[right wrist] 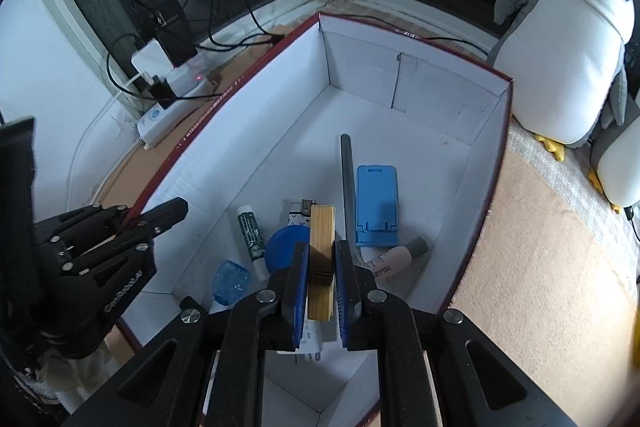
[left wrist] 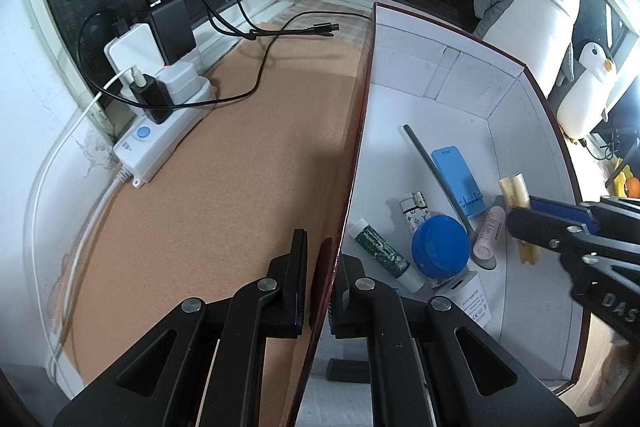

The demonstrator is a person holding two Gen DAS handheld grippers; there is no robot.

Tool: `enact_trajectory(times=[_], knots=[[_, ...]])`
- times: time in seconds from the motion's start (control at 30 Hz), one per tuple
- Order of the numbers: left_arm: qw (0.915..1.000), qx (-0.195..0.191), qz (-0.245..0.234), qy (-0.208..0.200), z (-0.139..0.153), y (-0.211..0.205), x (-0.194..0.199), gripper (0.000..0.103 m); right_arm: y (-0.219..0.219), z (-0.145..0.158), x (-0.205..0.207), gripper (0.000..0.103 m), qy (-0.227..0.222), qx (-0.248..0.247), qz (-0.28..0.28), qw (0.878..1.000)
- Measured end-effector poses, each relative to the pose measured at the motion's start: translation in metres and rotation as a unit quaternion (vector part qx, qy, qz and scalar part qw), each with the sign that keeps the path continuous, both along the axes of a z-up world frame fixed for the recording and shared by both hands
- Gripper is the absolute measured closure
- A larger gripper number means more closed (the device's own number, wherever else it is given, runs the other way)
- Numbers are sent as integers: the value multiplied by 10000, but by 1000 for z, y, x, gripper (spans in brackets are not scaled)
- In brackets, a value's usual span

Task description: Organize rigid objects

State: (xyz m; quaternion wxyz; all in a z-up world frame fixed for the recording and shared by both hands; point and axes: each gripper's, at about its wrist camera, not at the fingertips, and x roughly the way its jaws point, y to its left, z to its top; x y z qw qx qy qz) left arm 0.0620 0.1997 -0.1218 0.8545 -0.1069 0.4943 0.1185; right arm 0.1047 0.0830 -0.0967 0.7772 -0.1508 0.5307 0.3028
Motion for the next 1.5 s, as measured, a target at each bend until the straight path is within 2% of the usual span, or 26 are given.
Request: enact_trajectory(times=[0.23,0.33,0.4,0.73,1.07,1.23,1.37,1.5], knots=[[10000,-7,8,1,0,0,-1,96,1,-5,1,91,-22,-25,-1,10000],[10000,-12,14,3,0,0,-1,96,1,-2,2,81,-43,18,-23,10000],[10000,-30,19,5,0,1,0,96,0,0,1,67,-82,41,-16,10000],[10000,22,-33,-21,5,-1,-5,95,-7,10,-5,62,-118,161,-39,9998],[9992,254,-179,-251,29,-17,-16,83,-29,32,-29,49,-387,318,-122,9987],[9989,260,-217,-338,41,-24,-30,74,-49,43,-44,43,-494,455,-266,9974],[9985,249,-249,-427,53,-31,-42,61,-69,55,-57,37,-660,554,-421,9954],[9978,278,-340,-505,64,-42,-54,60,-85,62,-68,35,-791,603,-576,9934]])
